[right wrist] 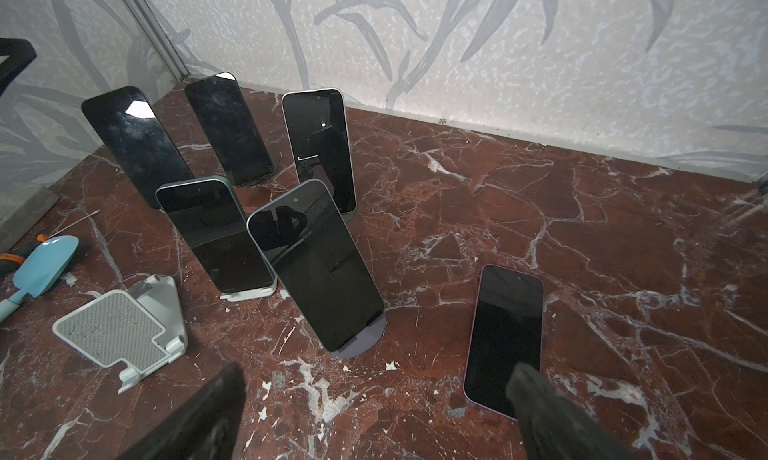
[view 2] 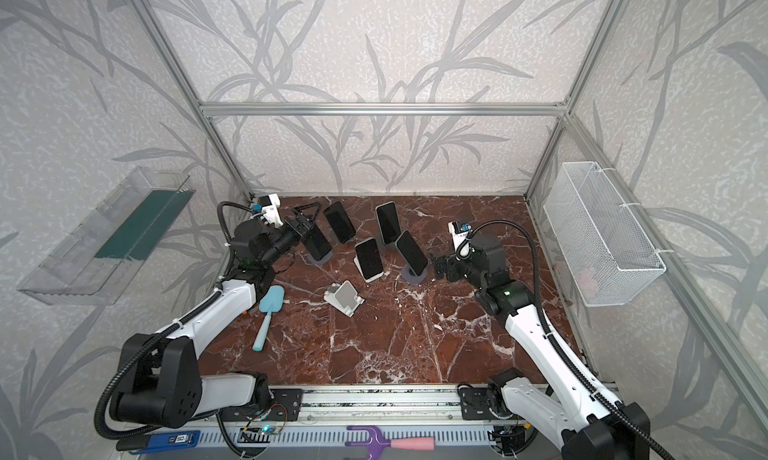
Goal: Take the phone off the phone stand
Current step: 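Lower the right gripper onto the teal-edged phone's top edge and close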
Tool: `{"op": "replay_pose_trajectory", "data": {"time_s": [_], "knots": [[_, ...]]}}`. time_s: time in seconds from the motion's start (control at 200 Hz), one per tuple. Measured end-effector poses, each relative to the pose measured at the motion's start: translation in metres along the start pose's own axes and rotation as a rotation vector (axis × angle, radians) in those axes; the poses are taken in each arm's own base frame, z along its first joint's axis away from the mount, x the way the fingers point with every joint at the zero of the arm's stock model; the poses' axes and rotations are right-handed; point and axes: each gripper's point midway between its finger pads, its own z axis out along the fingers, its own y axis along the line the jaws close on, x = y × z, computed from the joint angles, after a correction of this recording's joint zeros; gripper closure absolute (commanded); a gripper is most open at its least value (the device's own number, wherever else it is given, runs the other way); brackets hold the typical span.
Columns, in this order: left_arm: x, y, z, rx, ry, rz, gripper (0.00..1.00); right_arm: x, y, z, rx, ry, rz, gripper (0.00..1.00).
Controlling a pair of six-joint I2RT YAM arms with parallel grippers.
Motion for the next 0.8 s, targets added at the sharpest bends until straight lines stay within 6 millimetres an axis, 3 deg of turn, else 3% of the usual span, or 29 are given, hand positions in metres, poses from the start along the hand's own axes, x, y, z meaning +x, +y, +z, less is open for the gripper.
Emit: {"op": "replay_pose_trajectory", "data": {"time_s": [0.2,0.495,0.8], "knots": [[0.003,0.003,0.003,0.005,0.013,-0.010,0.07,0.001,0.001,0.001,-0.012,-0.001,0.001,0.01],[0.008,0.006,0.006,0.003,0.031,-0.014,0.07,-0.015,0.009,0.003,-0.058,-0.066,-0.004,0.01],[0.011,0.004,0.006,0.010,0.042,-0.011,0.07,-0.021,0.031,0.002,-0.186,-0.092,-0.059,0.01]]}}
